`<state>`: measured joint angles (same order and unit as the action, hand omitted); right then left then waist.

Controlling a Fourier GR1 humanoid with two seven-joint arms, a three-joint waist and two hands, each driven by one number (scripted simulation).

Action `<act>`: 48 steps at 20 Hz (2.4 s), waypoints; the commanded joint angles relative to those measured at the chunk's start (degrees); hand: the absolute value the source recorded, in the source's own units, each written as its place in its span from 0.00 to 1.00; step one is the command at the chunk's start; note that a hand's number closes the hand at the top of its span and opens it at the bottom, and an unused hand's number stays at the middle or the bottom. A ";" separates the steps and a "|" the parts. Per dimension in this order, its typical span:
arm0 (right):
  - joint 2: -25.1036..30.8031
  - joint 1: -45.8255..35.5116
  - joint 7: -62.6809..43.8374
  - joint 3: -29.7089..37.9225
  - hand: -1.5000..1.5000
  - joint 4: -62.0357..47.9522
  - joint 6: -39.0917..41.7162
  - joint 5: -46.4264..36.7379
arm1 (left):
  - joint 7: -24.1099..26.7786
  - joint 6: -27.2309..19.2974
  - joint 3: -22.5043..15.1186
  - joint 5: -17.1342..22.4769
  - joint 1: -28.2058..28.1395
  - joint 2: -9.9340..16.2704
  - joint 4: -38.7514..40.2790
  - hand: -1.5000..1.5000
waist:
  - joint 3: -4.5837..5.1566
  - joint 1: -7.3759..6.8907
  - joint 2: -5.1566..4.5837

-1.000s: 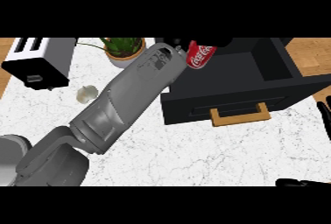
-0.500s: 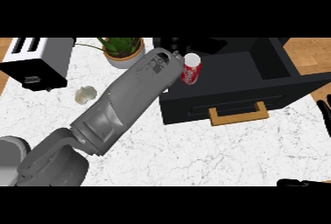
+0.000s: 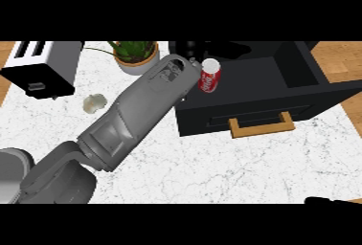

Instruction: Pick up the can, place it into the drawer and close the drawer

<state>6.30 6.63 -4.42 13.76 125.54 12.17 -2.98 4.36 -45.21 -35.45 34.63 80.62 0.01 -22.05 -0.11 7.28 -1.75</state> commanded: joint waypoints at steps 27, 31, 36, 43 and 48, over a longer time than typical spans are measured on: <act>7.23 -12.12 4.92 -20.95 0.00 -23.46 -13.50 -56.49 | -1.34 -3.50 1.02 3.50 0.51 1.67 -7.39 0.00 | 0.09 -7.83 1.76; 3.00 -15.29 5.99 -19.85 0.00 -33.12 -20.74 -57.40 | -5.57 -1.55 0.30 2.30 -2.47 7.17 -13.62 0.00 | 0.09 -9.00 2.03; 1.74 -19.70 7.69 -17.48 0.00 -45.91 -27.34 -59.73 | -11.31 -2.99 -1.56 -0.01 -4.44 11.28 -20.90 0.00 | 0.08 -9.97 2.19; 1.87 -26.59 8.75 -14.93 0.00 -57.46 -31.41 -62.12 | -16.57 -3.80 -2.52 -2.22 -8.88 17.16 -30.72 0.00 | 0.07 -10.25 2.14; 0.78 -33.83 9.06 -12.66 0.00 -68.49 -38.34 -64.96 | -18.15 -0.48 -1.57 -2.23 -9.93 21.13 -33.93 0.00 | 0.04 -11.04 1.77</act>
<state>9.73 -24.66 5.64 0.84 66.44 -21.89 -65.65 -11.11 -45.93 -36.39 33.06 72.27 18.76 -51.36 1.22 -2.79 1.14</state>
